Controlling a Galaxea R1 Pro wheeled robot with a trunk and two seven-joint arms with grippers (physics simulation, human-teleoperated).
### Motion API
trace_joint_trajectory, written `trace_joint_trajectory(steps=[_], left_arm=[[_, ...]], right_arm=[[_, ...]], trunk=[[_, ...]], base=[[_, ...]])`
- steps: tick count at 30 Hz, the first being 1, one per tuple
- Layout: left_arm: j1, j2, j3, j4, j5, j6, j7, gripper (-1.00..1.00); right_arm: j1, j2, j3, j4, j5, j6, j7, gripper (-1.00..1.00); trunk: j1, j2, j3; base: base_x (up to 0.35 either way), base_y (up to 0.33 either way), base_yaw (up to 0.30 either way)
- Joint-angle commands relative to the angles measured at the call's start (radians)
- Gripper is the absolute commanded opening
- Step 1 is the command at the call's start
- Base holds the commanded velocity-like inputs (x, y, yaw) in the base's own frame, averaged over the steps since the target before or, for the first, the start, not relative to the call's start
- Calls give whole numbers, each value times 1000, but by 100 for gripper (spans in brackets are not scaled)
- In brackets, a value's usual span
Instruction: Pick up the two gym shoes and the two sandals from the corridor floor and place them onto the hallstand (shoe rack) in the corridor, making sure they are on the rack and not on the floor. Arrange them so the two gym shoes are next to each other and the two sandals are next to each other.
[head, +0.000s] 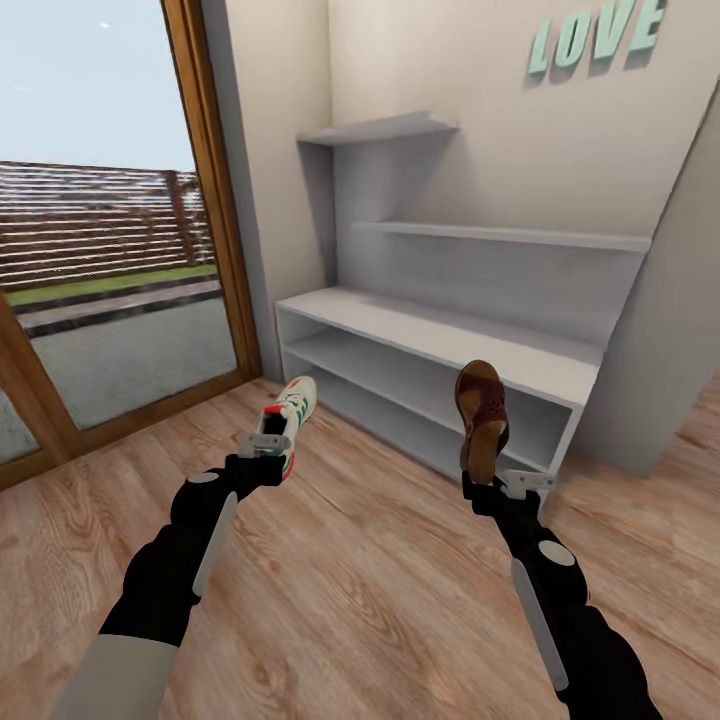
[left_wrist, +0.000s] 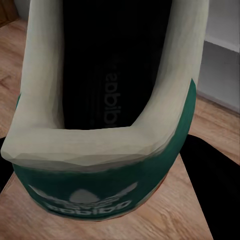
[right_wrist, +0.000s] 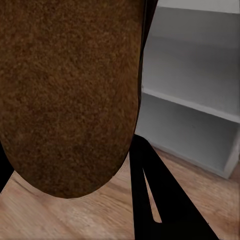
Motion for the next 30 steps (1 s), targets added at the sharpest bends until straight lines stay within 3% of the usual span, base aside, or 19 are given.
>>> trace_joint_trajectory(steps=[1,10,22,30], left_arm=[[0,0,1,-1,1,5,-3,-100],[0,0,1,0,1,5,-3,-100],[0,0,1,1,1,5,-3,-100],[0,0,1,1,1,5,-3,-100]], right_arm=[[-1,0,1,-2,-12,5,-9,-100],[-1,0,1,-2,-12,5,-9,-100],[-1,0,-1,-2,-13,5,-8,-100],[-1,0,0,-2,-12,5,-9,-100]], trunk=[[0,0,-1],[0,0,-1],[0,0,-1],[0,0,-1]], base=[[156,274,-24],[193,284,-66],[43,41,-266],[218,195,-46]])
